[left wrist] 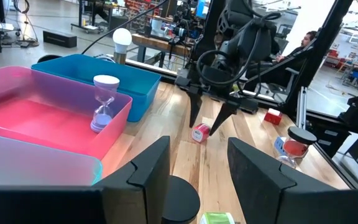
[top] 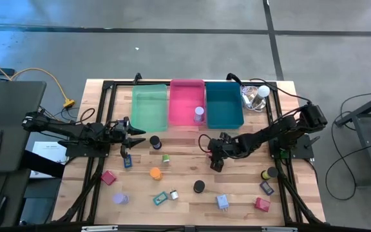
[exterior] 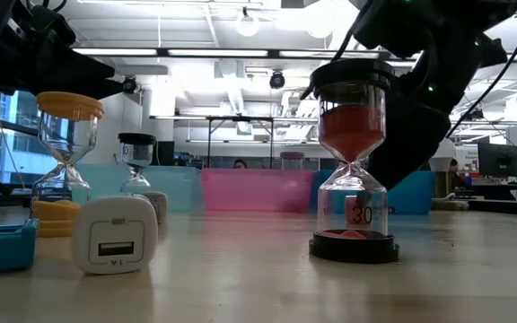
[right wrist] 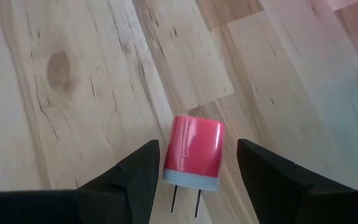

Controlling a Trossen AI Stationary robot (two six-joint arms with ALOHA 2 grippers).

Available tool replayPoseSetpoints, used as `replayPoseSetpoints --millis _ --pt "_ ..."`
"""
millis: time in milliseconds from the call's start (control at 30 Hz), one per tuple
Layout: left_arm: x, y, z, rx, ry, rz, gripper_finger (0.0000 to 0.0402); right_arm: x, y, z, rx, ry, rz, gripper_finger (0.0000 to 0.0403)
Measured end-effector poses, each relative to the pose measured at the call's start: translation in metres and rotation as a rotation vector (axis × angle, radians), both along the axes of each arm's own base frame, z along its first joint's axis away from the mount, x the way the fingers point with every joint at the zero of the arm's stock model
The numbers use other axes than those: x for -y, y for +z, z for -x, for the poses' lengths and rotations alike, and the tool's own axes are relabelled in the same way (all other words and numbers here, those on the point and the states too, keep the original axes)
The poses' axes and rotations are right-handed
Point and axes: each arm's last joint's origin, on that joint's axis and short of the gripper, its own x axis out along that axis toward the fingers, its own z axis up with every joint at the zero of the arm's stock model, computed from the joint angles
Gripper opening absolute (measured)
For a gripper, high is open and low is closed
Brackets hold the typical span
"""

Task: Pick & Place Office items
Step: Put the pink charger adapter into the blue bin

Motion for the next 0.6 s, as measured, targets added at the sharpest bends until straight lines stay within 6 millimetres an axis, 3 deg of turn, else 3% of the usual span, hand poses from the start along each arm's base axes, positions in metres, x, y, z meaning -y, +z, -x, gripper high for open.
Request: replayPoseSetpoints --millis 433,600 --pt "0.000 0.000 0.000 0.000 0.000 -0.001 0.0156 0.006 -0.014 0.008 0.065 0.009 0.001 0.0204" --pt "0.000 0.000 0.000 0.000 0.000 -0.001 0.0156 0.010 -0.017 0.009 0.057 0.000 -0.005 0.0183"
